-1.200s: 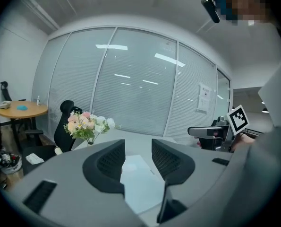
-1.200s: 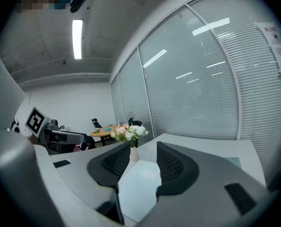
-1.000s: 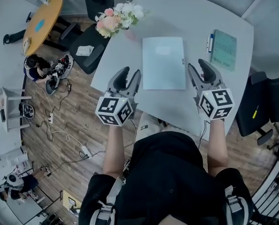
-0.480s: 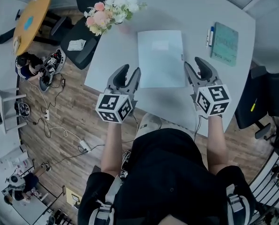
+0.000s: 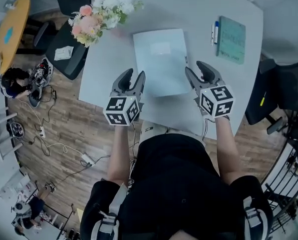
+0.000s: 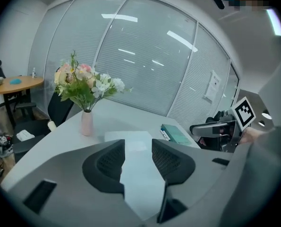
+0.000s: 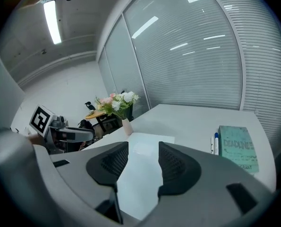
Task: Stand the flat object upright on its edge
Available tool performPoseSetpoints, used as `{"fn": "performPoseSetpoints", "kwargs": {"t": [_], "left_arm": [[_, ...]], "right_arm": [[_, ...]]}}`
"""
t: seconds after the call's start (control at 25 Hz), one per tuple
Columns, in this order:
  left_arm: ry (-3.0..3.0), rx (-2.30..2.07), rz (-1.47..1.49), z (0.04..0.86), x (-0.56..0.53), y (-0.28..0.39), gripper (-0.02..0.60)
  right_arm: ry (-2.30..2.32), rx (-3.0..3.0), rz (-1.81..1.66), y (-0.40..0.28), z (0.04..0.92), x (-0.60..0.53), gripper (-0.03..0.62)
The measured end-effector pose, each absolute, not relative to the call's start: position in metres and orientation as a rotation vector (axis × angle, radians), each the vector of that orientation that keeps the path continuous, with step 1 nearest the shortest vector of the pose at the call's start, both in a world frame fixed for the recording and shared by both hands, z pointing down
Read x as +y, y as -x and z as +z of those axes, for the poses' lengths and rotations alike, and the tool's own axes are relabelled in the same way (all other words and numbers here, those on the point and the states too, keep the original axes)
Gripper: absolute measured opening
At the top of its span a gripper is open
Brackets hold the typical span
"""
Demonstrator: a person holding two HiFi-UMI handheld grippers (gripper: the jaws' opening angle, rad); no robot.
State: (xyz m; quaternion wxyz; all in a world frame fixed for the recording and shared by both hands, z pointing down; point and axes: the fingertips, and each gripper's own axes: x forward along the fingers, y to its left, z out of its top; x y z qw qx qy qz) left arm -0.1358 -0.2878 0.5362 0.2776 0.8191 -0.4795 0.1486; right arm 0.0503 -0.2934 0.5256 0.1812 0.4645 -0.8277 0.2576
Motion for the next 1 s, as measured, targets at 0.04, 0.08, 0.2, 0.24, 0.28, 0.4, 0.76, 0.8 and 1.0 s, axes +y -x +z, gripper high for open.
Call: {"fn": "performPoseSetpoints", "kwargs": {"t": [0.04,0.08,0.2,0.24,0.28,0.4,0.76,0.8,1.0], "left_arm": [[-2.194,-1.271,0.407,0.543,-0.292,0.135,0.171],[-2.191,-1.255,0.419,0.549,-0.296,0.135,0.170],[-2.192,-1.212,0.463,0.567,-0.314,0.133,0.171],[-2.190,-1.201,0.473,0.572,-0.320,0.134,0.172],[-2.185,-1.191,0.479,0.578,-0.326,0.134,0.172],[-2.174,-1.162,0.496,0.595,-0.341,0.134,0.174],[-2.113,-1.112,0.549,0.645,-0.377,0.139,0.196],[-2.109,-1.105,0.556,0.650,-0.380,0.139,0.199],[-2.066,-1.100,0.558,0.668,-0.393,0.145,0.215]], "right_arm": [[-1.310,-2.326,0.739,-0.050,0.531,-0.296,0.196],[-1.311,-2.315,0.752,-0.050,0.536,-0.300,0.196],[-1.316,-2.289,0.792,-0.049,0.552,-0.316,0.202],[-1.318,-2.280,0.802,-0.048,0.558,-0.322,0.202],[-1.318,-2.269,0.811,-0.048,0.564,-0.327,0.203],[-1.322,-2.236,0.836,-0.045,0.582,-0.341,0.206],[-1.320,-2.154,0.920,-0.045,0.630,-0.372,0.227],[-1.317,-2.146,0.925,-0.046,0.634,-0.375,0.230],[-1.342,-2.119,0.966,-0.052,0.653,-0.393,0.241]]}}
